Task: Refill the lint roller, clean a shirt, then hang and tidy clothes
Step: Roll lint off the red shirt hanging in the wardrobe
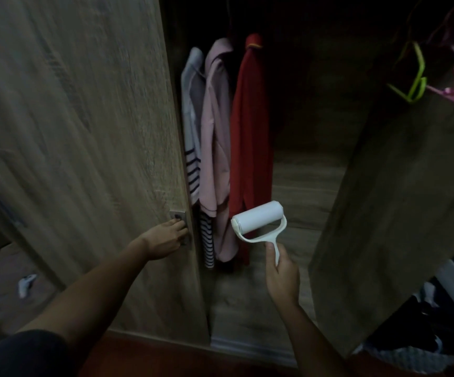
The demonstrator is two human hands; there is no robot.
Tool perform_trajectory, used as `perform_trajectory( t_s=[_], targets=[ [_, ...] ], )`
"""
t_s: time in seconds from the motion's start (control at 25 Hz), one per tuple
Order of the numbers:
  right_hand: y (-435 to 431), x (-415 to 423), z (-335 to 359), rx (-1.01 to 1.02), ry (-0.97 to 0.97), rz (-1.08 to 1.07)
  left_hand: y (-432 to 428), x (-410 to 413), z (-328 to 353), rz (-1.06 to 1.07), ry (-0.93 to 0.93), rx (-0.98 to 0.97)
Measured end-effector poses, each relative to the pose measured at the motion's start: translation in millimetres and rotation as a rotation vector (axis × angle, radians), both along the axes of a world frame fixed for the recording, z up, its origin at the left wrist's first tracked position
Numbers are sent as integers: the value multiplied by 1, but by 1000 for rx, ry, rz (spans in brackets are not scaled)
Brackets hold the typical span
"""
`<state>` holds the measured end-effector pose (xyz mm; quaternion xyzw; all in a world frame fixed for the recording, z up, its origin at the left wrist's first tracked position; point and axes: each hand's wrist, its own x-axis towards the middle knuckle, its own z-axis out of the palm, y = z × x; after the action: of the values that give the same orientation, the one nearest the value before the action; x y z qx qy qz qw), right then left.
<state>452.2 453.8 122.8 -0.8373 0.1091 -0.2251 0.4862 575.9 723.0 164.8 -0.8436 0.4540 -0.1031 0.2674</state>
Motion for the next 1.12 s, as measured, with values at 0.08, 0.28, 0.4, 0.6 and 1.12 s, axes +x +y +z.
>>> perform_trajectory(
  t_s=[0.08,0.28,0.4,0.6,1.12],
  targets=[
    [2,6,-1,-4,11,1,12,0,3,13,34,-43],
    [10,17,2,16,1,31,25,-5,10,38,84,-132],
    [12,20,8,22,-7,44,20,-7,12,36,-9,-167],
    [7,20,20,22,-20,72,20,-9,10,-99,-82,-200],
    [-70,41,55,20,-94,97,-165,12,169,457,121,-1724]
  ],
)
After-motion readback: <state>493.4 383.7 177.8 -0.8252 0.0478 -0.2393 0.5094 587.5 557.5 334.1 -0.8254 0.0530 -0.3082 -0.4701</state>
